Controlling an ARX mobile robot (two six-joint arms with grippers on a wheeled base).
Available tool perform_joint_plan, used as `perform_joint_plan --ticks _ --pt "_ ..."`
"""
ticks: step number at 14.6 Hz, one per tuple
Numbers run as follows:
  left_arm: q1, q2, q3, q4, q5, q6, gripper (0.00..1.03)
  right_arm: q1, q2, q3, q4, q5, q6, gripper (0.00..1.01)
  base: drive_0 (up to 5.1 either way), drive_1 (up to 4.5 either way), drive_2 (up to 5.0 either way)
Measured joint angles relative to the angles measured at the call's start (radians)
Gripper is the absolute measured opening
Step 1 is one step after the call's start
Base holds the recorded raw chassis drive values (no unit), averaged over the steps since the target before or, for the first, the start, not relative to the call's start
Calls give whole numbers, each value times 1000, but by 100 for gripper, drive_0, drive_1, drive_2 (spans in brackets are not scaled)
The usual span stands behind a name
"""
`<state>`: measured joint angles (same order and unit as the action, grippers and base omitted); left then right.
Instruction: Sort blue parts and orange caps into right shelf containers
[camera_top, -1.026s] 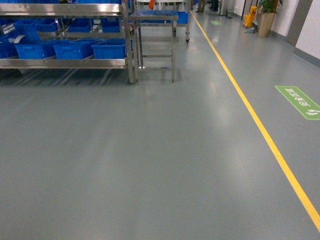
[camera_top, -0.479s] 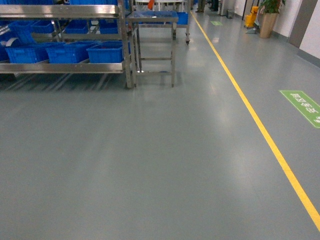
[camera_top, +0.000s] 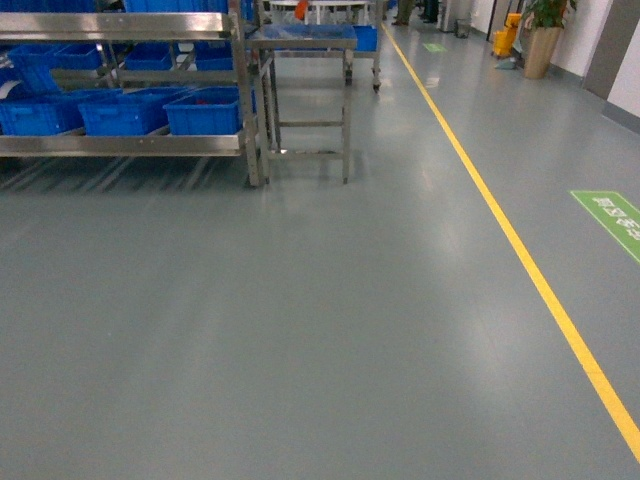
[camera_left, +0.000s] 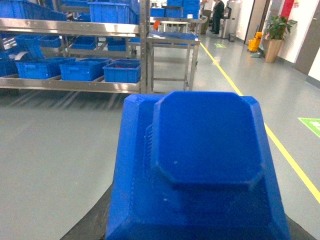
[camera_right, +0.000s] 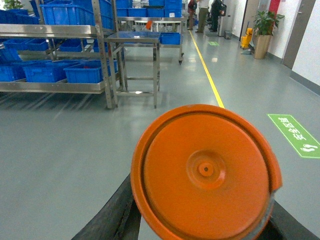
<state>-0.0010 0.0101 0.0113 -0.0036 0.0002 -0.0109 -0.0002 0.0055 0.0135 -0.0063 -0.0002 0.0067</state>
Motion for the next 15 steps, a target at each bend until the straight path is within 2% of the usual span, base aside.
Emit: perform_joint_plan --ticks 15 --pt "0 0 0 -4 -1 0 42 0 0 0 2 0 0 44 0 416 -417"
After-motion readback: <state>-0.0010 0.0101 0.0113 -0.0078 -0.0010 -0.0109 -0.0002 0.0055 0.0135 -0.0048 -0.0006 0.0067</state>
